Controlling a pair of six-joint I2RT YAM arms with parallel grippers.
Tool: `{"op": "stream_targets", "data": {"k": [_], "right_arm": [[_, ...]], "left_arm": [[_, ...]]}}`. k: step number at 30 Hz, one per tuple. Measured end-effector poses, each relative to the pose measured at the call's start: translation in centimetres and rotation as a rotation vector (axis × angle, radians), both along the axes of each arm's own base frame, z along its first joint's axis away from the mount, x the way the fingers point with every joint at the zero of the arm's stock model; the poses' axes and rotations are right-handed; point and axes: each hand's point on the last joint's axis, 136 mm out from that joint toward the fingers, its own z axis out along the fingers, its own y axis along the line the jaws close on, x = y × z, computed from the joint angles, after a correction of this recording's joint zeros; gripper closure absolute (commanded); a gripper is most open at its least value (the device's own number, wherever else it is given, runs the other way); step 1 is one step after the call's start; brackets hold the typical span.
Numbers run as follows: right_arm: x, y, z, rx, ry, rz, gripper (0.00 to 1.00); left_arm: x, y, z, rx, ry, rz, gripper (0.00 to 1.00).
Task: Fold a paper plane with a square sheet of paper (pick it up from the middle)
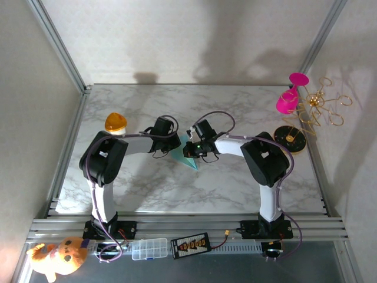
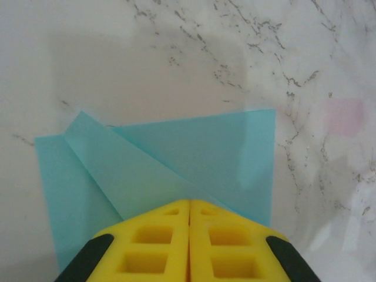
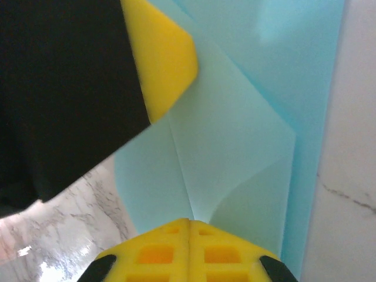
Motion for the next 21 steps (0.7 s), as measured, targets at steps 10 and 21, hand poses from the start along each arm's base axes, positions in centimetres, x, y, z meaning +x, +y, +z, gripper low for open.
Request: {"op": "stream_targets", "data": {"k": [10, 21], "right_arm": [[-1.2, -1.1, -0.4, -0.024, -0.011, 0.021, 0.97], [-6.4, -5.7, -0.7, -0.058, 0.022, 0.004, 0.97]], "left_arm": [[0.3, 0.1, -0.1, 0.079, 0.003, 0.023, 0.93], [0.3, 0.2, -0.1, 0.093, 0.008, 0.019, 0.93]]}}
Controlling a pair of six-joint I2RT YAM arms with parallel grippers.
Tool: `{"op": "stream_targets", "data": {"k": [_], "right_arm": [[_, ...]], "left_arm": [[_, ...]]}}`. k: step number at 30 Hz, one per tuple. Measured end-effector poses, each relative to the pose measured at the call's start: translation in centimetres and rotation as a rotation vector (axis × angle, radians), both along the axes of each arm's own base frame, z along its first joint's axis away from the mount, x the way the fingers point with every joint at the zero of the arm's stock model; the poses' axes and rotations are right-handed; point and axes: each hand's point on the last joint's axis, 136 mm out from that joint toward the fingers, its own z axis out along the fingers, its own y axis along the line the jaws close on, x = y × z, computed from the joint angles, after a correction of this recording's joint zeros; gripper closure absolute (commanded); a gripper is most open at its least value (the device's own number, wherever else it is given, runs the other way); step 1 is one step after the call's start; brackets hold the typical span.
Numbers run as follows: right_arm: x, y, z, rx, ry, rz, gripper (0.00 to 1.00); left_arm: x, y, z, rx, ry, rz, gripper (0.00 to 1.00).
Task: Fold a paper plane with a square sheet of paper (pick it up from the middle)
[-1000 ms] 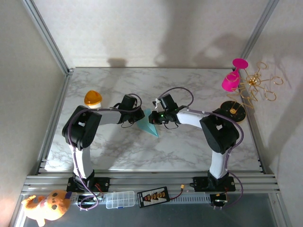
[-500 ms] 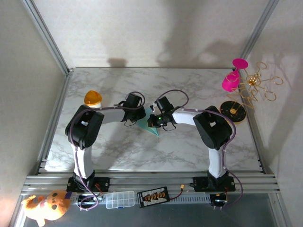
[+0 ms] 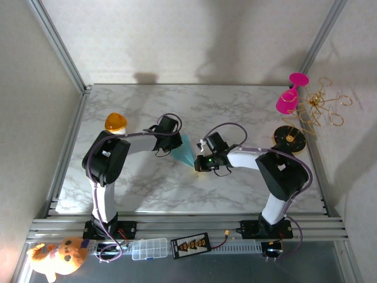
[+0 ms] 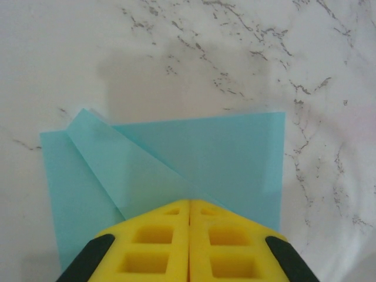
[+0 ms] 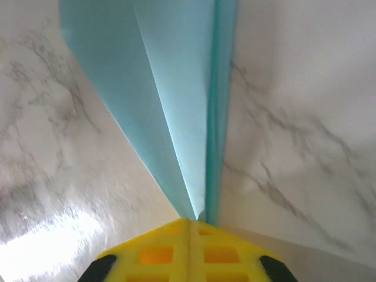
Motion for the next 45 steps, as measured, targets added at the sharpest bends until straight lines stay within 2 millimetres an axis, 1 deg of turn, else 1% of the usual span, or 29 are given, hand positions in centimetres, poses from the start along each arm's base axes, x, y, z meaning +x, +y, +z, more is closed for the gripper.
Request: {"op": "stream_targets", "data": {"k": [3, 5, 7, 9, 11, 12, 14, 16, 18, 20, 22, 23, 25, 27, 29, 30, 32, 34, 38, 45], "right_arm": [[-0.6, -1.0, 0.1, -0.012, -0.001, -0.014, 0.96], [-0.7, -1.6, 0.5, -0.016, -0.008, -0.032, 0.94], [-0.5, -1.7, 1.7, 0.006, -0.035, -0.051, 0.91], [0.3, -1.3, 3.9, 0.055, -0.092, -0.071, 0.91], [1.4, -0.8, 5.9, 0.098, -0.143, -0.091, 0.89], [2.2, -0.5, 6.8, 0.113, -0.168, -0.108, 0.87], [3.6, -0.4, 7.7, 0.134, -0.196, -0.145, 0.82], [5.0, -0.6, 8.0, 0.149, -0.208, -0.184, 0.76], [6.2, -0.7, 7.6, 0.163, -0.198, -0.208, 0.70], [6.9, -0.7, 6.7, 0.162, -0.176, -0.216, 0.68], [7.4, -0.2, 5.7, 0.159, -0.151, -0.203, 0.68], [7.8, 0.2, 5.3, 0.156, -0.143, -0.191, 0.68], [8.4, 0.9, 4.6, 0.155, -0.133, -0.169, 0.68], [9.0, 1.5, 4.1, 0.155, -0.129, -0.151, 0.68], [9.4, 2.0, 3.8, 0.158, -0.127, -0.133, 0.69], [9.6, 2.2, 3.7, 0.158, -0.128, -0.128, 0.69], [10.2, 2.7, 3.4, 0.164, -0.130, -0.111, 0.70], [10.6, 3.2, 3.2, 0.168, -0.127, -0.102, 0.70], [11.1, 3.8, 2.6, 0.174, -0.122, -0.080, 0.71], [10.9, 4.4, 2.3, 0.191, -0.100, -0.047, 0.74]], "left_arm": [[0.1, 0.0, 0.1, 0.002, -0.004, -0.005, 0.92], [0.1, -0.1, 0.1, 0.002, -0.006, -0.013, 0.89], [0.1, -0.2, 0.2, -0.004, -0.003, -0.022, 0.84], [0.1, -0.7, 0.7, -0.018, 0.002, -0.035, 0.77], [0.2, -1.1, 1.2, -0.031, 0.009, -0.048, 0.73], [0.3, -1.3, 1.7, -0.044, 0.006, -0.052, 0.71], [0.6, -1.6, 3.2, -0.068, -0.015, -0.054, 0.64], [1.0, -1.6, 5.4, -0.095, -0.053, -0.043, 0.60], [1.3, -1.3, 7.9, -0.131, -0.101, -0.019, 0.54], [1.5, -0.3, 10.3, -0.165, -0.151, 0.013, 0.51], [1.2, 1.1, 11.7, -0.192, -0.185, 0.058, 0.47], [1.0, 2.0, 12.1, -0.207, -0.197, 0.084, 0.45], [0.3, 3.5, 11.9, -0.230, -0.199, 0.132, 0.41], [-0.6, 4.8, 10.7, -0.245, -0.184, 0.176, 0.34], [-1.8, 5.9, 8.9, -0.251, -0.150, 0.218, 0.29], [-2.3, 6.3, 8.1, -0.250, -0.132, 0.230, 0.27], [-3.3, 6.9, 6.8, -0.249, -0.099, 0.255, 0.25], [-3.7, 7.1, 6.1, -0.250, -0.084, 0.268, 0.23], [-3.7, 7.4, 6.2, -0.265, -0.091, 0.285, 0.18], [-3.2, 7.4, 6.9, -0.282, -0.118, 0.287, 0.11]]}}
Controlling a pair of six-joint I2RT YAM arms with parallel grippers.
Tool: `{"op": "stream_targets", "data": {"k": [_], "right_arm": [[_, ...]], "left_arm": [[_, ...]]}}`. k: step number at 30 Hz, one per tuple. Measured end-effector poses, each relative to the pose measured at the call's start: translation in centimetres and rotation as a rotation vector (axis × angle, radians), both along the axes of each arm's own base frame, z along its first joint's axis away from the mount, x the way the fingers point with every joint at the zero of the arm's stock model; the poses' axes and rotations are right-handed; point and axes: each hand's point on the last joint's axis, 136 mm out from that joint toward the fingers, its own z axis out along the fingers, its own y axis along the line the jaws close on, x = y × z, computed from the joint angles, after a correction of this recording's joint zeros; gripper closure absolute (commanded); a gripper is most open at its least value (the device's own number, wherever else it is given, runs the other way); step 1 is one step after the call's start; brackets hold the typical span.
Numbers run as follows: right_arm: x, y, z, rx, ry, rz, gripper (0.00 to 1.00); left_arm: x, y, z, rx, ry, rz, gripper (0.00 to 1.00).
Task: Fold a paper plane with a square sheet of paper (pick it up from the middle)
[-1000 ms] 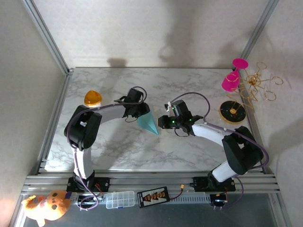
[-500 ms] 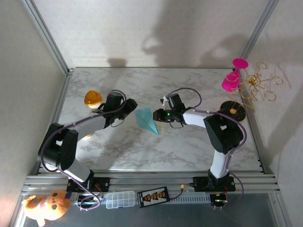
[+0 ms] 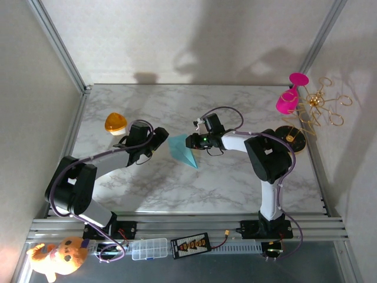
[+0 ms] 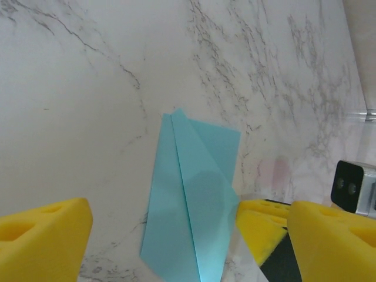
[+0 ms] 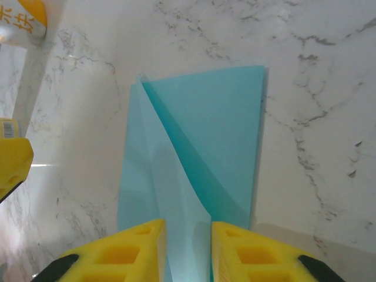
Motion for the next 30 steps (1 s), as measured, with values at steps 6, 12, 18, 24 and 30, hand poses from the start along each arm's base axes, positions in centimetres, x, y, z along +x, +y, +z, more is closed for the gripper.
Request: {"op": "stream_targets", "data": {"k": [6, 12, 18, 24, 30], "right_arm": [[-0.5, 0.1, -1.2, -0.003, 0.029, 0.018, 0.76], [-0.7, 0.3, -0.9, 0.016, 0.027, 0.042, 0.93], [-0.5, 0.4, 0.5, 0.073, 0.000, 0.031, 1.00], [0.4, -0.6, 6.8, 0.220, -0.104, -0.016, 1.00], [1.0, -0.4, 13.6, 0.405, -0.180, -0.020, 1.00]], "left_arm": [[0.0, 0.0, 0.0, 0.001, 0.000, 0.000, 0.08], [-0.1, 0.1, -0.1, 0.002, 0.002, -0.001, 0.06], [0.0, 0.8, 2.0, -0.004, -0.059, 0.001, 0.02], [0.2, 0.0, 7.0, -0.099, -0.230, -0.049, 0.03], [-0.8, -3.8, 9.9, -0.226, -0.359, -0.200, 0.09]]}}
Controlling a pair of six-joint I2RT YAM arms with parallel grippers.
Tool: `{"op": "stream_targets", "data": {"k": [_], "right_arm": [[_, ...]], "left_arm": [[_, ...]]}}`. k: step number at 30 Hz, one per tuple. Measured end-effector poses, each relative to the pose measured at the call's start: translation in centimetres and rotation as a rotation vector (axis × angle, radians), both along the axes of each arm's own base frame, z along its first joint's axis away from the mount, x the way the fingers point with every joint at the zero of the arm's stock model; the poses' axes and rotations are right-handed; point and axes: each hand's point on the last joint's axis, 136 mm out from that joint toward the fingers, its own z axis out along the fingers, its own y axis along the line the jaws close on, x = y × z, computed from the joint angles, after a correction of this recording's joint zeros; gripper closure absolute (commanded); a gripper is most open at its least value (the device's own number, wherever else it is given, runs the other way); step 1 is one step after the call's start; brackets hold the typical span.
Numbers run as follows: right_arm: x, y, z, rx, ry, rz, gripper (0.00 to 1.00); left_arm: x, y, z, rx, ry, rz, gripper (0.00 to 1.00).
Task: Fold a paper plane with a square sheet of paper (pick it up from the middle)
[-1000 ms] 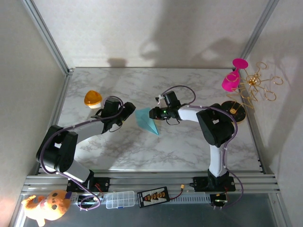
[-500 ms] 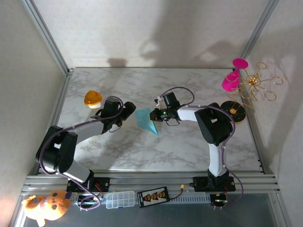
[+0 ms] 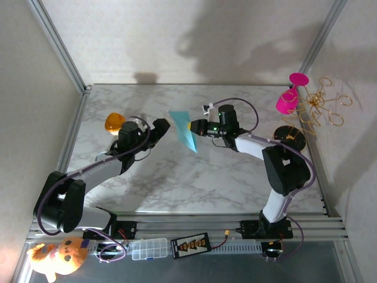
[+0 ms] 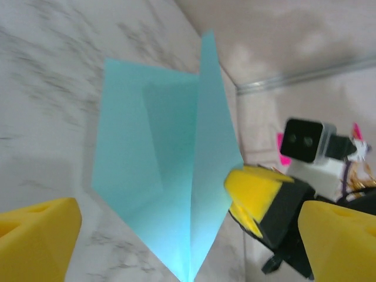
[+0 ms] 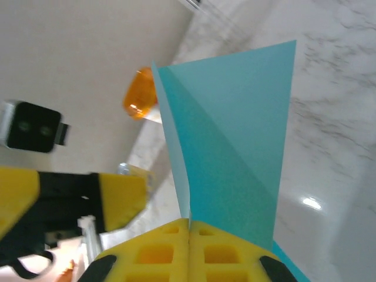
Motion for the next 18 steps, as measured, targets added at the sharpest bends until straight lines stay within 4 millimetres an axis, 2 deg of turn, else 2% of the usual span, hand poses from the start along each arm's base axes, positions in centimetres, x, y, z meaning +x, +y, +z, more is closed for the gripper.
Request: {"op": "stream_targets", "data": {"k": [5, 10, 14, 18], "right_arm": [[-1.0, 0.2, 2.2, 0.095, 0.041, 0.027, 1.00], [-1.7, 0.2, 3.9, 0.164, 0.083, 0.055, 0.99], [-2.2, 0.3, 4.6, 0.200, 0.113, 0.076, 0.99], [-2.5, 0.5, 5.3, 0.229, 0.136, 0.096, 0.99]], "left_arm": [[-0.9, -2.9, 2.2, -0.050, -0.097, -0.107, 0.23], [-1.1, -3.8, 3.6, -0.071, -0.171, -0.142, 0.39], [-1.1, -4.2, 3.7, -0.074, -0.195, -0.158, 0.48], [-1.1, -4.7, 3.0, -0.071, -0.187, -0.178, 0.52]]}}
